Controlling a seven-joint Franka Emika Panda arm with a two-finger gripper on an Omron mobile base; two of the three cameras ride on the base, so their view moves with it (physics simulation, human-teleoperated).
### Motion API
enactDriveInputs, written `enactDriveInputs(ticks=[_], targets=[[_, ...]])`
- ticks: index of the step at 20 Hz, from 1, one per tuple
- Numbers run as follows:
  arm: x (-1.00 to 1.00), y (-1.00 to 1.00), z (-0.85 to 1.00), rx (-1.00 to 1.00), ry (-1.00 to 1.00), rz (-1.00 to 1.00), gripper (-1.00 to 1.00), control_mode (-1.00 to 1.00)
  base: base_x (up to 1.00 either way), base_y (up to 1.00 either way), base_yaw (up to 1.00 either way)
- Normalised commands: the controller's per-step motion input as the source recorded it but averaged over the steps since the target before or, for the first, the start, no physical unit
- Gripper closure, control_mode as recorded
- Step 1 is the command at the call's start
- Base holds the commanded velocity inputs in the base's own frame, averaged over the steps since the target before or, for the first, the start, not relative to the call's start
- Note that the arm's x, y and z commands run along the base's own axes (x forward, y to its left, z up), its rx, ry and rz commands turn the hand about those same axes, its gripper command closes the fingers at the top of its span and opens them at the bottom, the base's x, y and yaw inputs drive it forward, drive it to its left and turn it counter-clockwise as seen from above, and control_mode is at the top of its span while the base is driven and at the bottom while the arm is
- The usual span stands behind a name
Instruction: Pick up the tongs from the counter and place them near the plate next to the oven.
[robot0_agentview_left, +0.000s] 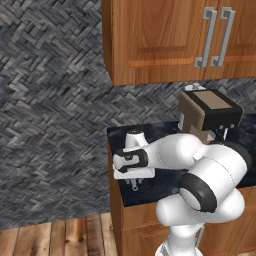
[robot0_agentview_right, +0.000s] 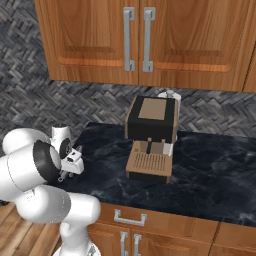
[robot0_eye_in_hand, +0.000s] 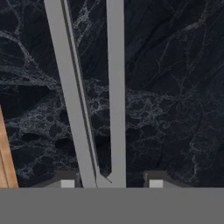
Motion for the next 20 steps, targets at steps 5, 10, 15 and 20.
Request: enactDriveInputs(ticks=[5,10,15,20], targets=[[-0.05,-0.04,0.00,0.00,-0.02,0.00,1.00,-1.00,0.00,0.00,0.00],[-0.46,-0.19,0.17,0.00,-0.09,0.00,1.00,-1.00,0.00,0.00,0.00],[-0.79,-0.54,0.80,0.02,-0.10,0.00,1.00,-1.00,0.00,0.00,0.00],[-0.65,-0.68,1.00,0.01,-0.06,0.02,1.00,-1.00,0.00,0.00,0.00]])
